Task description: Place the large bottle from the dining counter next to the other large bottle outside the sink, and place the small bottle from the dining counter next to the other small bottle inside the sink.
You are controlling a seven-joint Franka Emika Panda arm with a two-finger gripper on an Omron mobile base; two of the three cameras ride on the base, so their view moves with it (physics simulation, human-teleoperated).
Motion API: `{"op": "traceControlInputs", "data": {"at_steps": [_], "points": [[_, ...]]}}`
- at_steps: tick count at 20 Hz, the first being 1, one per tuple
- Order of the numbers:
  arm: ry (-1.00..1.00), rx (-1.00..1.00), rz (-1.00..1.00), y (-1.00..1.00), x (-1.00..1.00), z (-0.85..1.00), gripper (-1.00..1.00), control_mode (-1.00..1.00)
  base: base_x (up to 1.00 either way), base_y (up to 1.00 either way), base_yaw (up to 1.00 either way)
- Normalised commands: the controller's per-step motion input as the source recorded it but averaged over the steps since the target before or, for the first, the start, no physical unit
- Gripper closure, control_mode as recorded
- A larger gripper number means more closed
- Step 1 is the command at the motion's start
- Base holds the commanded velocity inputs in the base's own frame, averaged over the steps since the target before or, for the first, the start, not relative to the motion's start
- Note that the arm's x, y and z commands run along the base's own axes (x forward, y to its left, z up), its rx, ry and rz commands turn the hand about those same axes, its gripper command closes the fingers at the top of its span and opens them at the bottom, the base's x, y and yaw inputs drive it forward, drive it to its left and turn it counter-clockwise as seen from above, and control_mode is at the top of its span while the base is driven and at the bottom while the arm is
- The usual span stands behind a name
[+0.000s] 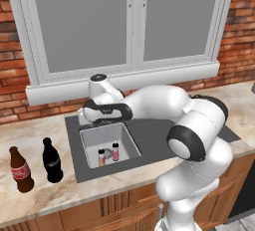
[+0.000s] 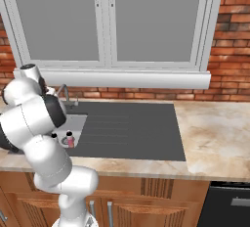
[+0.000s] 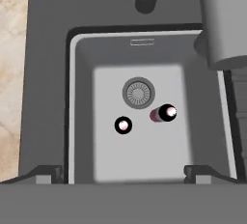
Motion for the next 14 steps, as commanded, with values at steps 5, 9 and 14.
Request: {"op": "traceControlInputs", "data": {"at_steps": [5, 9, 14], "points": [[0.0, 0.0, 0.0, -0.03, -0.08, 0.46, -1.0, -1.0, 0.0, 0.0, 0.0], [0.0, 0.0, 0.0, -0.15, -0.19, 0.38, -1.0, -1.0, 0.0, 0.0, 0.0], [0.0, 0.0, 0.0, -0.26, -0.14, 0.33, -1.0, -1.0, 0.0, 0.0, 0.0]]}}
